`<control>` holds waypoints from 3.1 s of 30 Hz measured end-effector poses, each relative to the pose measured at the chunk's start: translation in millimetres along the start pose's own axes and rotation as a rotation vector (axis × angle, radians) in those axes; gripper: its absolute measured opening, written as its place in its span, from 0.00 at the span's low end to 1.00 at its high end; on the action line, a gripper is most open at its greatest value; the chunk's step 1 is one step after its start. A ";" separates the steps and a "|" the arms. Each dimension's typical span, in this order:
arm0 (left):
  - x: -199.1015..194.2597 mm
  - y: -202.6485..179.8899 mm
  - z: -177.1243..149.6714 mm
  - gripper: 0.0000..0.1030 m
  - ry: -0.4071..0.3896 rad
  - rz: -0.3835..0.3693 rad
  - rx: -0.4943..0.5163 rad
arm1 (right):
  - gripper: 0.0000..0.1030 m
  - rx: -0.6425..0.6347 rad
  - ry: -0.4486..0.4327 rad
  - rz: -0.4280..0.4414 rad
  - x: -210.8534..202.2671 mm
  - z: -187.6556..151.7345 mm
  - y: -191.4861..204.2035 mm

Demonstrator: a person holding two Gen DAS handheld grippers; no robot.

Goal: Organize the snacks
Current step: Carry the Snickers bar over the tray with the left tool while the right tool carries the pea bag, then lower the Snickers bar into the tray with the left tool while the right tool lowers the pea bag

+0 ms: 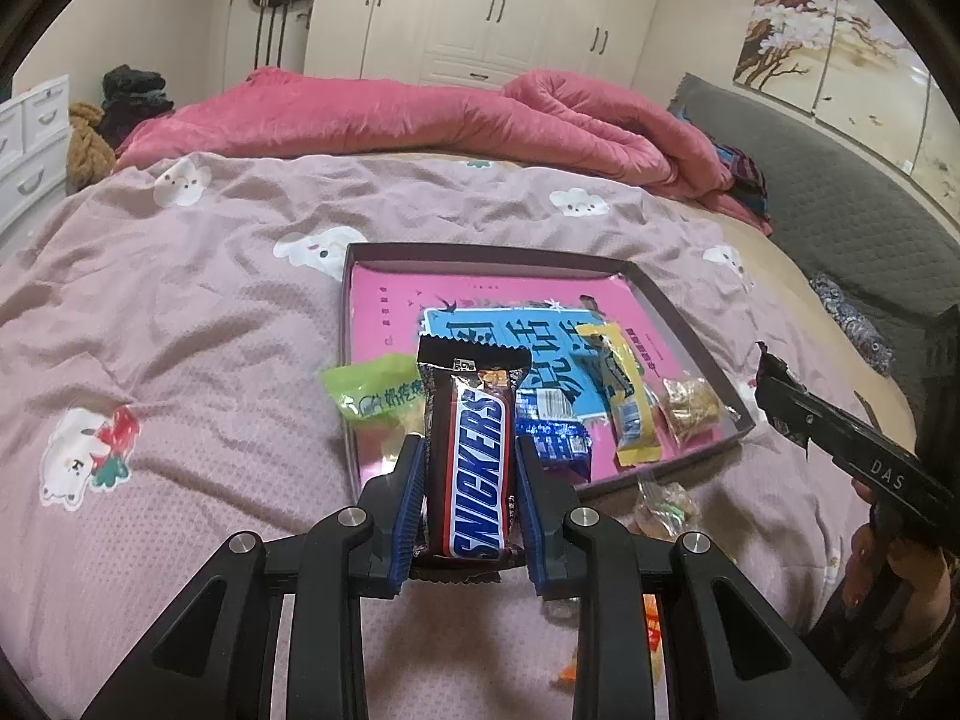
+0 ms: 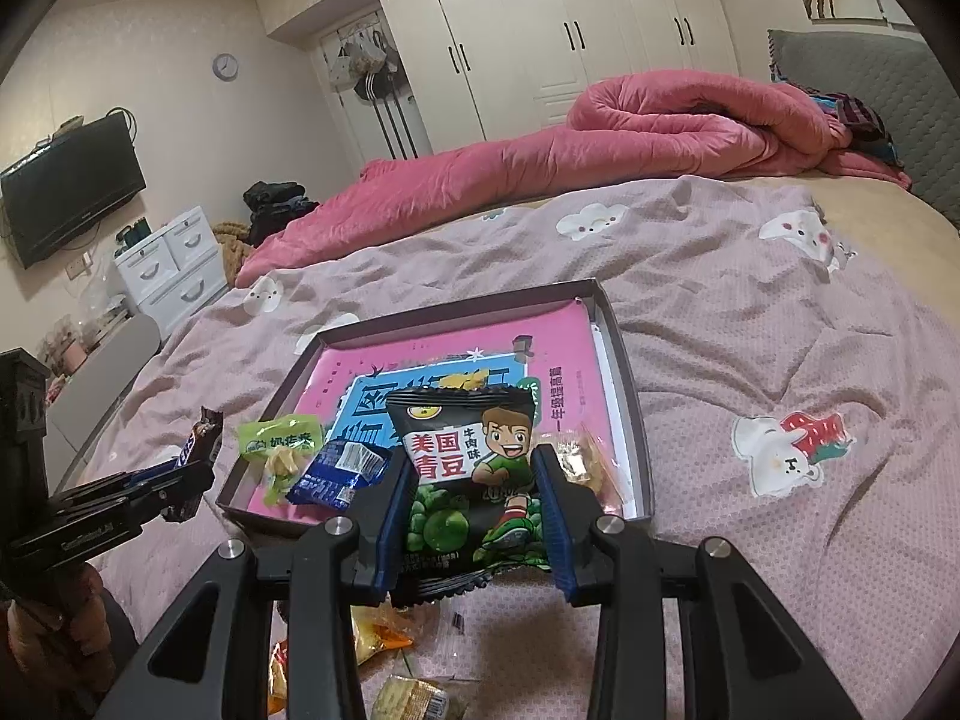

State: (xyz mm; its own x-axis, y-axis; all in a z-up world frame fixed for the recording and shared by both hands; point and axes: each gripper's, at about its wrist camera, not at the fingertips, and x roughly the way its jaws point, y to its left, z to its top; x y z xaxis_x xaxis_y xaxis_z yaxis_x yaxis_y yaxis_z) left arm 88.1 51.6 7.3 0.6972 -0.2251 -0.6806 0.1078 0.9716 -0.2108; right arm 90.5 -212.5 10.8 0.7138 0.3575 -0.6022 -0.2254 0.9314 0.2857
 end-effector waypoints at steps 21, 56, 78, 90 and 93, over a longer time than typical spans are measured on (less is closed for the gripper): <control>38.1 -5.5 11.0 0.29 0.006 -0.020 0.026 | 0.38 0.028 0.005 -0.025 18.9 4.7 -6.4; 65.7 -10.4 13.5 0.29 0.039 -0.027 0.049 | 0.38 -0.013 0.052 0.004 57.1 11.3 1.8; 76.4 -13.5 14.6 0.29 0.060 -0.041 0.050 | 0.38 -0.021 0.086 -0.016 83.9 12.7 1.9; 76.9 -13.2 14.4 0.29 0.060 -0.041 0.052 | 0.39 -0.009 0.104 -0.003 87.8 10.8 1.3; 77.1 -13.1 14.2 0.29 0.061 -0.040 0.050 | 0.39 -0.005 0.105 0.000 87.8 11.1 1.1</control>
State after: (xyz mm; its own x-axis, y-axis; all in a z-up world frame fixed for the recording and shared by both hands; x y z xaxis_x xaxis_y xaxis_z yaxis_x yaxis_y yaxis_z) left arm 150.4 22.6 -32.4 0.6475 -0.2666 -0.7139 0.1715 0.9638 -0.2044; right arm 160.2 -180.8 -33.5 0.6402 0.3625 -0.6773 -0.2293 0.9316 0.2819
